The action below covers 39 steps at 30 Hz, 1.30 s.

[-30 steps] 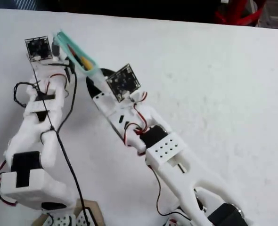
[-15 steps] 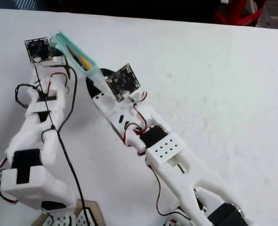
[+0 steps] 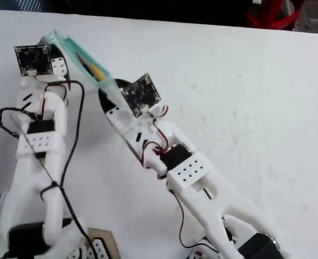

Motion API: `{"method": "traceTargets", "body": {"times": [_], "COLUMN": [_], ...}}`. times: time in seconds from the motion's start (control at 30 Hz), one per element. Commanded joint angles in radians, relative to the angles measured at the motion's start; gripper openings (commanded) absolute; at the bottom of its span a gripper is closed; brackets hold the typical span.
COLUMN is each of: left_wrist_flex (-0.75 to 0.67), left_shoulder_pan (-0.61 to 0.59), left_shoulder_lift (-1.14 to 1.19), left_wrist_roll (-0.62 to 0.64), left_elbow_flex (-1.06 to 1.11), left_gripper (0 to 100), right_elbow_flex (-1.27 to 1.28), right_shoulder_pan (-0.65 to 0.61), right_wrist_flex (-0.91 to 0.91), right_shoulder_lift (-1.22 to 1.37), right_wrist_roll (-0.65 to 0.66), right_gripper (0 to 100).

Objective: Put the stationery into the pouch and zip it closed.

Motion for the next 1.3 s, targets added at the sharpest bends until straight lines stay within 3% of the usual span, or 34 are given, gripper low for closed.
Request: {"method": "traceTargets", "body": {"times": [0.0, 0.27, 0.37, 0.53, 0.73, 1.03, 1.27], "left_wrist_flex": [0.078, 0.408, 0.592, 0.882, 1.030, 1.287, 1.343], "left_shoulder_pan": [-0.008, 0.004, 0.053, 0.206, 0.251, 0.321, 0.418], "left_shoulder_lift": [-0.120, -0.151, -0.159, -0.220, -0.211, -0.282, -0.309], "left_wrist_roll": [-0.012, -0.014, -0.018, -0.129, -0.141, -0.143, -0.141], "left_elbow_flex": [-0.124, -0.393, -0.443, -0.480, -0.477, -0.477, -0.427], "left_gripper": [2, 2, 2, 2, 2, 2, 2], "right_elbow_flex": [0.017, 0.018, 0.014, -0.015, -0.107, -0.157, -0.157], "right_shoulder_pan": [-0.004, -0.004, -0.004, -0.016, -0.015, -0.019, -0.019], "right_wrist_flex": [0.021, 0.021, 0.018, 0.030, 0.170, 0.189, 0.185], "right_shoulder_lift": [0.007, 0.008, 0.012, 0.016, 0.007, 0.016, 0.016], "right_wrist_roll": [-0.011, -0.011, -0.011, -0.011, -0.120, -0.126, -0.157], "right_gripper": [1.9, 1.9, 1.9, 1.9, 1.9, 1.9, 1.9]}}
